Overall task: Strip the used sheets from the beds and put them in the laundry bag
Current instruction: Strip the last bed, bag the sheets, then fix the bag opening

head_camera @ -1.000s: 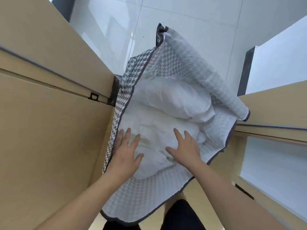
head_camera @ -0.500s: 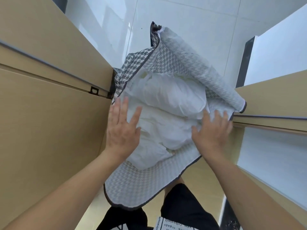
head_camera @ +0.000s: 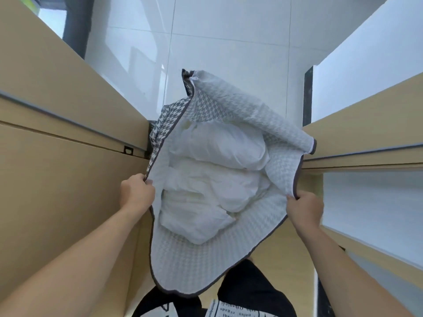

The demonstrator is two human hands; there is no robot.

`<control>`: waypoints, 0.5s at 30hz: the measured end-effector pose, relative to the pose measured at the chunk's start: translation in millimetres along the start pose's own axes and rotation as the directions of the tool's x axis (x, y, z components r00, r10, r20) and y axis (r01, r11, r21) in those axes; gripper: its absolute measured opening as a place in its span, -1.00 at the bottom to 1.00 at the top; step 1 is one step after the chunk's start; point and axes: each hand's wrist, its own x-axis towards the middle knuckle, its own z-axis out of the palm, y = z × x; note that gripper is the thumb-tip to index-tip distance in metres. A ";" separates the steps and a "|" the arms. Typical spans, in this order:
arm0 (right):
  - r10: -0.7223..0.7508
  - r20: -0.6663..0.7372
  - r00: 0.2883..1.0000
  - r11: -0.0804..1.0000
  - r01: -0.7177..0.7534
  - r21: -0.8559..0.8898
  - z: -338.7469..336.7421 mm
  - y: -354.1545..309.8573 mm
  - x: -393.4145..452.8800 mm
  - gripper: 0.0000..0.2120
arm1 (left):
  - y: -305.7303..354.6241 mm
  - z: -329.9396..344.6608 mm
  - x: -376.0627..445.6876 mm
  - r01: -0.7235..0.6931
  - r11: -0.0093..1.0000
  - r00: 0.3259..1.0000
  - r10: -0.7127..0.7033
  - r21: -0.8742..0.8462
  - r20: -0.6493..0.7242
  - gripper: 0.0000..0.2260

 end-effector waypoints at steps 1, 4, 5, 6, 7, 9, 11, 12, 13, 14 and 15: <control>0.006 -0.012 1.000 1.000 -0.007 -0.023 -5.3 2.3 -7.1 -0.78 | -2.1 -6.8 0.0 -0.004 1.000 1.000 0.004 -0.008 0.010 -0.83; -0.010 -0.070 0.997 0.998 0.006 -0.067 -22.5 5.8 -23.7 -0.80 | -9.9 -33.6 4.6 -0.024 1.000 1.000 0.024 0.003 0.007 -0.83; -0.021 -0.091 0.996 0.997 0.014 -0.071 -29.3 4.1 -26.6 -0.80 | -12.0 -42.7 8.2 -0.033 0.999 0.999 0.033 0.003 -0.012 -0.82; -0.039 -0.110 0.993 0.997 0.031 -0.066 -36.4 1.6 -26.2 -0.80 | -13.3 -52.7 9.6 -0.033 0.999 0.999 0.034 0.004 -0.026 -0.81; -0.060 -0.133 0.989 0.997 0.053 -0.058 -44.0 -0.5 -23.6 -0.81 | -15.8 -61.1 11.2 -0.036 0.999 0.999 0.036 0.013 -0.033 -0.80; -0.099 -0.185 0.978 0.993 0.087 -0.076 -61.7 -5.2 -18.5 -0.82 | -19.8 -72.1 7.3 -0.042 0.999 0.998 0.043 0.028 -0.040 -0.81; -0.146 -0.240 0.960 0.989 0.132 -0.071 -78.6 -4.0 -8.7 -0.83 | -24.8 -71.9 -2.5 -0.032 0.999 0.999 0.032 0.008 -0.037 -0.78; -0.156 -0.270 0.950 0.988 0.150 -0.045 -85.4 -2.1 -3.0 -0.83 | -28.0 -67.8 -9.6 -0.014 1.000 0.999 0.014 -0.016 -0.029 -0.78; -0.172 -0.291 0.941 0.985 0.172 -0.025 -89.4 2.9 5.6 -0.83 | -32.6 -60.0 -16.3 0.012 0.999 1.000 -0.013 -0.039 -0.026 -0.79; -0.193 -0.299 0.934 0.981 0.192 -0.034 -90.2 7.6 12.6 -0.83 | -38.0 -50.0 -24.4 0.047 0.998 0.999 -0.048 -0.050 -0.016 -0.80; -0.201 -0.287 0.937 0.980 0.196 -0.048 -86.8 14.6 18.8 -0.83 | -44.2 -37.7 -32.9 0.082 0.996 0.997 -0.081 -0.041 0.007 -0.81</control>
